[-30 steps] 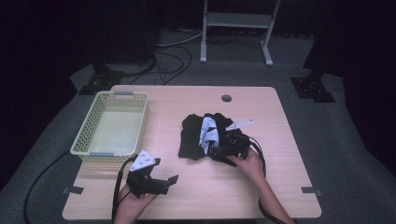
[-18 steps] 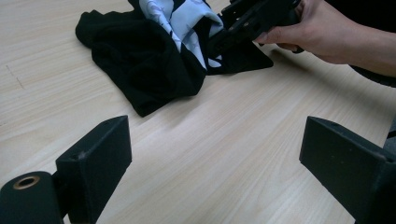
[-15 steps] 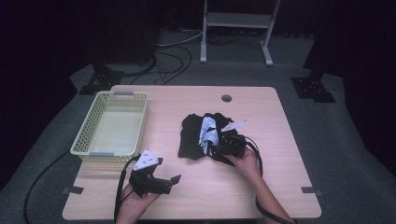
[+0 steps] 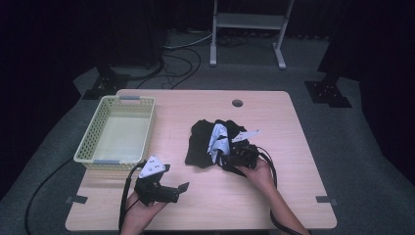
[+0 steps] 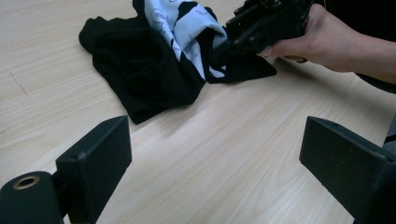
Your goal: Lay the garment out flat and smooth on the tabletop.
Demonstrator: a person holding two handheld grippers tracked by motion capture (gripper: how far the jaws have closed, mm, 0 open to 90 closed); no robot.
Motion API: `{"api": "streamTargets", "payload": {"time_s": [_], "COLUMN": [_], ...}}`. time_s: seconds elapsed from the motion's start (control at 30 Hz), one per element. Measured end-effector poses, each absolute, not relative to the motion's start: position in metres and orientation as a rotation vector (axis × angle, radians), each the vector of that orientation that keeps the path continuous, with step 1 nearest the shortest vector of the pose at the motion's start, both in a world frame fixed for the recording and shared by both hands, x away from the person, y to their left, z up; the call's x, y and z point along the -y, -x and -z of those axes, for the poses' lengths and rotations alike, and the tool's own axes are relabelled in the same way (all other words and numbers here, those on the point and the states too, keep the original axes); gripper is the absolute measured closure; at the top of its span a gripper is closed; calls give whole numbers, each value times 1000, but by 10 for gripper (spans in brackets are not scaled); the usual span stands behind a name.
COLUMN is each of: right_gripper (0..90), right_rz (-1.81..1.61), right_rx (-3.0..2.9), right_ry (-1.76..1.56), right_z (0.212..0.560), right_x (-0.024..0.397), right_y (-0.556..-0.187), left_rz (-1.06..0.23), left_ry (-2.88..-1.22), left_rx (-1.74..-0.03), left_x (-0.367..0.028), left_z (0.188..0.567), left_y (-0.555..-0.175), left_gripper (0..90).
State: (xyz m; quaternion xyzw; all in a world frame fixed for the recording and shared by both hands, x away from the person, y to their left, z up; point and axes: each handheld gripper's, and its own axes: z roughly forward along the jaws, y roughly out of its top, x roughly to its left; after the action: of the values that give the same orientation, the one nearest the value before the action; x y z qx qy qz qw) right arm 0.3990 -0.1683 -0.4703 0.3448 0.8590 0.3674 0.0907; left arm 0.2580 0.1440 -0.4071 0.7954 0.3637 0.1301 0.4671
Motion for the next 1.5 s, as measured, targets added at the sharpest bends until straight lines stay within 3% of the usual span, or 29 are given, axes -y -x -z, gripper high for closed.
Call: {"api": "streamTargets", "payload": {"time_s": [1.5], "right_gripper": [544], "right_rz": [-1131], "right_rx": [-2724], "right_ry": [-673], "right_z": [472], "right_x": [189], "right_y": [-274], "left_rz": [-283], "left_ry": [-1944], "left_rx": [-857], "left_x": [-126], "left_z": [408], "left_y": [-261], "left_gripper": [83]}}
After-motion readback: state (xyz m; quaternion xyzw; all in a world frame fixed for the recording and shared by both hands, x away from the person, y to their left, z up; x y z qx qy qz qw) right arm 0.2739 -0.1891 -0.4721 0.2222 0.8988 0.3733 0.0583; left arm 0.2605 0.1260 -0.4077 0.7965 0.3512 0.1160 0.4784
